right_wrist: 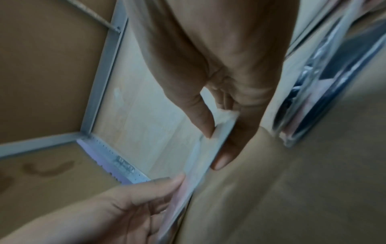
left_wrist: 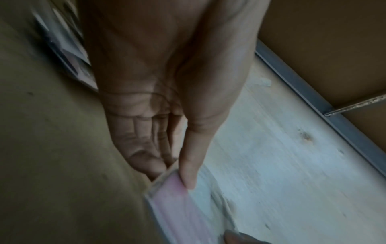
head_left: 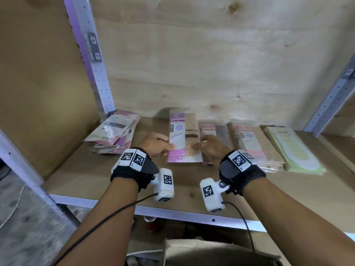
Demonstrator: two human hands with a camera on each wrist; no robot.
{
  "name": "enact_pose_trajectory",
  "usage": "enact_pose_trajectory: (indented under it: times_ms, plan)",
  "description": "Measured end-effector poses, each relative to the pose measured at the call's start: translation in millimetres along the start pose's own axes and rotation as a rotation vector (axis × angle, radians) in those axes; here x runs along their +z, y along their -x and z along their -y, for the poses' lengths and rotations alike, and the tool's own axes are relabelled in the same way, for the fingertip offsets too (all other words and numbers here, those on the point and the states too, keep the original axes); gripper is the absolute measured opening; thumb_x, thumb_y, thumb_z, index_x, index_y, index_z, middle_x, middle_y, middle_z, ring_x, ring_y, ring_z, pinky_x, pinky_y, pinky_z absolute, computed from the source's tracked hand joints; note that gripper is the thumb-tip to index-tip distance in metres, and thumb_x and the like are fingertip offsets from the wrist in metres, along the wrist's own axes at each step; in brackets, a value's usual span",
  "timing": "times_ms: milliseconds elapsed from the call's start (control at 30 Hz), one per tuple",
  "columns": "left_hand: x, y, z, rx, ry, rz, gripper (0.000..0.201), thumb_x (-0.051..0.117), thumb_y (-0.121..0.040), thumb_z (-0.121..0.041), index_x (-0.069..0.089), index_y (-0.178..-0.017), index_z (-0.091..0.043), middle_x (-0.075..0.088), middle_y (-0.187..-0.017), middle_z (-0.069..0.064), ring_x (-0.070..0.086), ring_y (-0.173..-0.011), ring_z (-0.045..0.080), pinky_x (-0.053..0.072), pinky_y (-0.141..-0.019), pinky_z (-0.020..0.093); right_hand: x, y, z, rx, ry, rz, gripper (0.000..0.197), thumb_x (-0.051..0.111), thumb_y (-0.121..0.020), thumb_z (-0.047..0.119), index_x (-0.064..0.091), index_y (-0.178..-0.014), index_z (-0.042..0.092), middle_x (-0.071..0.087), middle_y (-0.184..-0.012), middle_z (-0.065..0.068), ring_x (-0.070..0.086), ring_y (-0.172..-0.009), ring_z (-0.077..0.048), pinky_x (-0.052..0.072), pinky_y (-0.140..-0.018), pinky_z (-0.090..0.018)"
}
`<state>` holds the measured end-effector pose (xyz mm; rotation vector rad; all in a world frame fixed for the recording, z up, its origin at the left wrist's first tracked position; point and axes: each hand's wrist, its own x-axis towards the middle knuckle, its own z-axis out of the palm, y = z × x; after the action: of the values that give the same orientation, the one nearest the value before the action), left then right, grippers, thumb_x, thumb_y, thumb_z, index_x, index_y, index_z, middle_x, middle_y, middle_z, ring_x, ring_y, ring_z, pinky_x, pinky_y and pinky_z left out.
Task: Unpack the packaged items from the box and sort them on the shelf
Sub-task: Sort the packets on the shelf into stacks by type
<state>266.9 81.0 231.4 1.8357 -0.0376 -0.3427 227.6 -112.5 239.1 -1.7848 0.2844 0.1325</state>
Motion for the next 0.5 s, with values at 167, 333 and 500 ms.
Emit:
enact_pose_trajectory:
  times_ms: [167,333,500]
  plan:
    - [-15.8,-8.6,10.9,-0.033,-0.057,-0.062,0.015,0.074,-0.084,0.001,0.074,-0.099,0.0,0.074,-0.106,0.019,0.067,-0.082,0.023,0.057,-0.064,0.023,17.7,-16.0,18.7,0.045,0.437,-0.02,0.017,0.074,-0.085,0.014,0.059,-0.08,0.007,0.067,-0.071,-0.012,0.062,-0.047,-0.019,0.047,-0.043,-0.024]
    - [-17.7,-10.4,18.8,-0.032,-0.113,-0.163,0.019,0.079,-0.079,0.0,0.074,-0.097,0.004,0.074,-0.103,0.019,0.071,-0.088,0.03,0.06,-0.086,0.046,31.9,-17.0,24.6,0.075,0.589,-0.011,0.028,0.076,-0.082,0.013,0.064,-0.102,-0.001,0.07,-0.097,-0.017,0.072,-0.09,-0.031,0.061,-0.081,-0.042]
    - [-19.2,-9.1,20.2,-0.059,-0.23,-0.199,0.021,0.085,-0.076,-0.016,0.078,-0.09,-0.001,0.077,-0.087,0.011,0.075,-0.085,0.028,0.061,-0.082,0.045,41.6,-12.5,29.7,0.082,0.752,0.002,0.018,0.074,-0.082,0.013,0.06,-0.087,0.003,0.057,-0.084,-0.007,0.06,-0.075,-0.02,0.05,-0.06,-0.028]
